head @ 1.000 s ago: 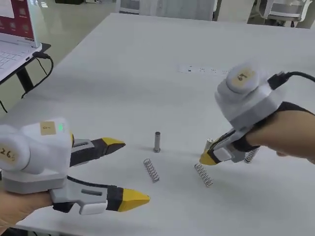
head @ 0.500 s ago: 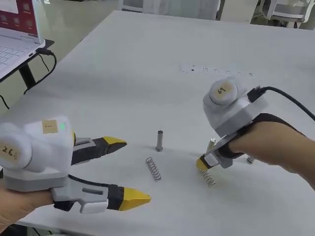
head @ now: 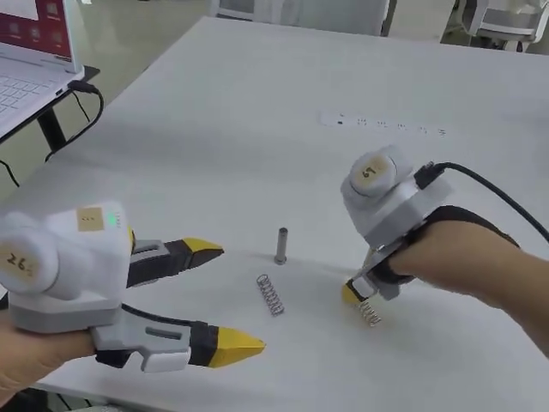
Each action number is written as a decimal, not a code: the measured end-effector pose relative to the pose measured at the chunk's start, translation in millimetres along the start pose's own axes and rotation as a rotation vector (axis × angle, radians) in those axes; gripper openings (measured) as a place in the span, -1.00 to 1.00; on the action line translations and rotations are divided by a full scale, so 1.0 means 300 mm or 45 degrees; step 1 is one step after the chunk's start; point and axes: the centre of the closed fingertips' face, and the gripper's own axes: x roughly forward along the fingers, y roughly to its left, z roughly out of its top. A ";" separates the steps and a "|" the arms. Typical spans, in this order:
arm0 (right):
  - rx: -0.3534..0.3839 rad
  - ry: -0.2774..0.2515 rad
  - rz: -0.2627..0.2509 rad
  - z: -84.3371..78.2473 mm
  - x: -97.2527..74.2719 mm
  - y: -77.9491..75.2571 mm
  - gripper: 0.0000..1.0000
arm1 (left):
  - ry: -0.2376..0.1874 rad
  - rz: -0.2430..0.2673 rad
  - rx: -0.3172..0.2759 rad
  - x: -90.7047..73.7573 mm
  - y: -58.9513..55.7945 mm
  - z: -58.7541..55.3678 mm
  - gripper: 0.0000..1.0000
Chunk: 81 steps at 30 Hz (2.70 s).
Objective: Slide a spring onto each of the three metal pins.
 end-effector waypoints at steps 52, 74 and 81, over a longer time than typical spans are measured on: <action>-0.375 -0.530 0.232 0.251 -0.521 0.457 -0.84 | -0.132 -0.141 0.242 0.019 -0.122 0.238 -0.94; -0.463 -0.351 0.145 0.196 -0.534 0.334 -0.85 | -0.052 -0.154 0.200 0.035 -0.107 0.162 -0.50; -0.373 -0.301 0.025 0.180 -0.545 0.134 -0.85 | -0.055 -0.072 0.097 -0.004 -0.052 0.115 -0.25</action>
